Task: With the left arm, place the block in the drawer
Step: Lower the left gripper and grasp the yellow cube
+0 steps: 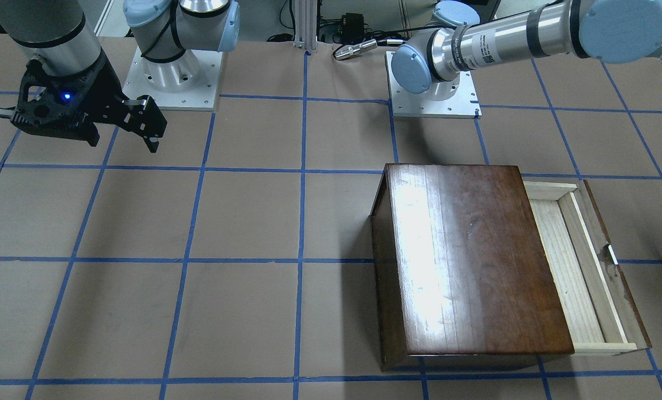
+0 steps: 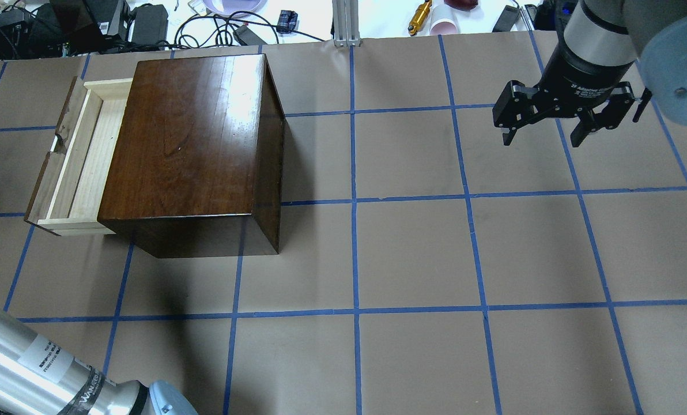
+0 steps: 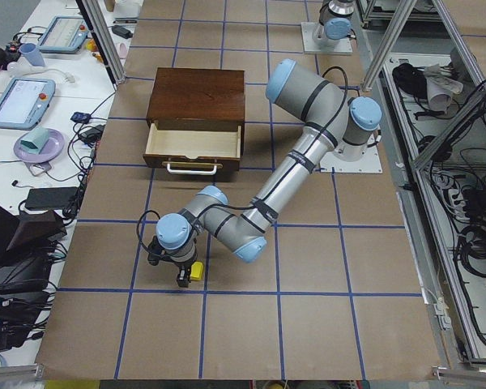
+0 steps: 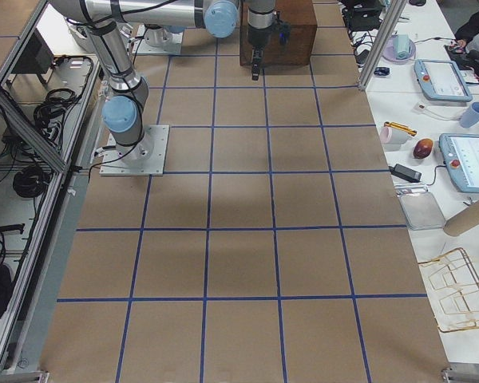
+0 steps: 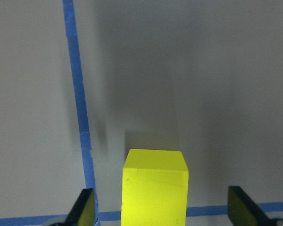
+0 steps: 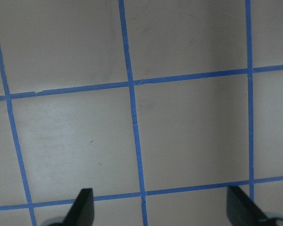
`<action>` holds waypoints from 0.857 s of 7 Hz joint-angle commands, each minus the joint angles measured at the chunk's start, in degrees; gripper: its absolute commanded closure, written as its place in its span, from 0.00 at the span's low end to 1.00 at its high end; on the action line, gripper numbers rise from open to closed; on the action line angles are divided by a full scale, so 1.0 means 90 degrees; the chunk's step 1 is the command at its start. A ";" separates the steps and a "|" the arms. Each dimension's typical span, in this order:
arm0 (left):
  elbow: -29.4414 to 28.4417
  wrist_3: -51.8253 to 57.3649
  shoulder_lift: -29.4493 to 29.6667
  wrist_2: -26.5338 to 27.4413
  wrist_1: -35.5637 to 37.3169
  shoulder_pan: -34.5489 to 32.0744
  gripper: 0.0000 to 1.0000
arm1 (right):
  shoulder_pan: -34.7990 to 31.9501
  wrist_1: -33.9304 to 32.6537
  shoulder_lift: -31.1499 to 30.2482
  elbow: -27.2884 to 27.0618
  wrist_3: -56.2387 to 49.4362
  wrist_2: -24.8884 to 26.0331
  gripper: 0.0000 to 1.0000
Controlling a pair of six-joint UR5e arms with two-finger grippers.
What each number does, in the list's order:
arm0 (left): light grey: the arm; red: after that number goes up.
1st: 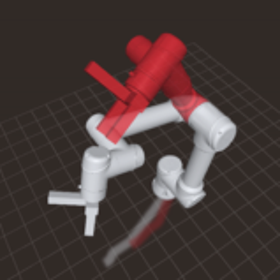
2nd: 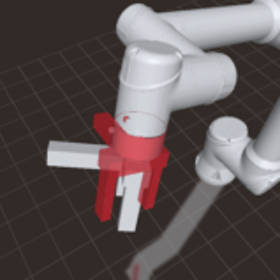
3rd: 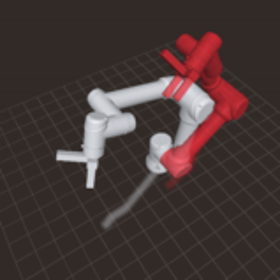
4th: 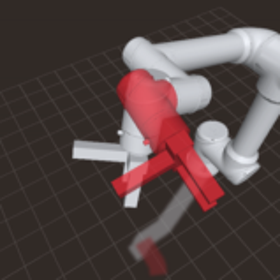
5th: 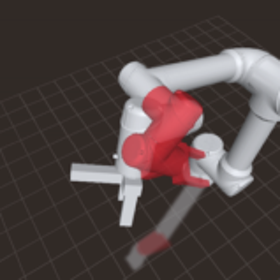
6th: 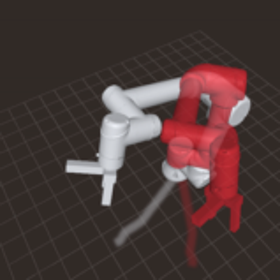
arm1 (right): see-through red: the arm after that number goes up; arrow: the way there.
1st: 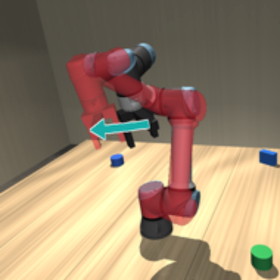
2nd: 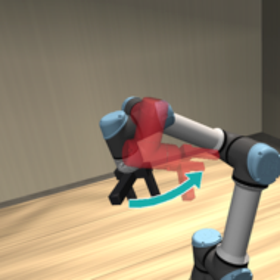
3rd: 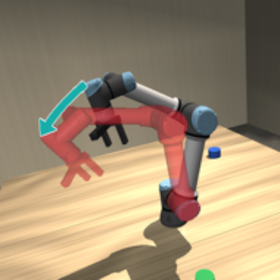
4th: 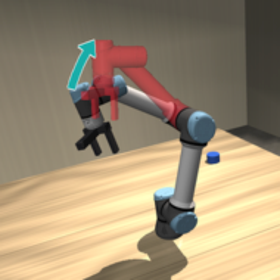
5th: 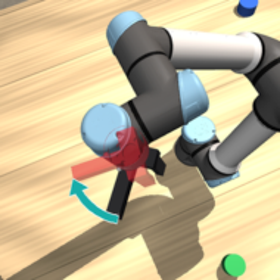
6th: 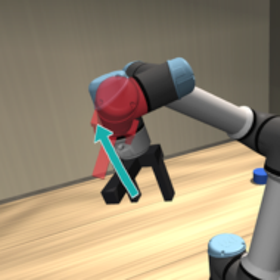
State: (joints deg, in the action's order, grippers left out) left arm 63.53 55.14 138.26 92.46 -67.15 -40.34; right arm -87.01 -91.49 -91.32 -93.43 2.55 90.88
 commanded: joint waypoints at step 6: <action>-0.0066 0.0310 -0.0535 0.0400 -0.0329 -0.0087 1.00 | 0.0010 0.0000 0.0000 0.0000 0.0000 0.0000 0.00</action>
State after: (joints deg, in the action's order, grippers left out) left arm 63.23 58.01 135.93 96.02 -68.39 -40.58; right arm -87.00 -91.49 -91.32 -93.43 2.55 90.88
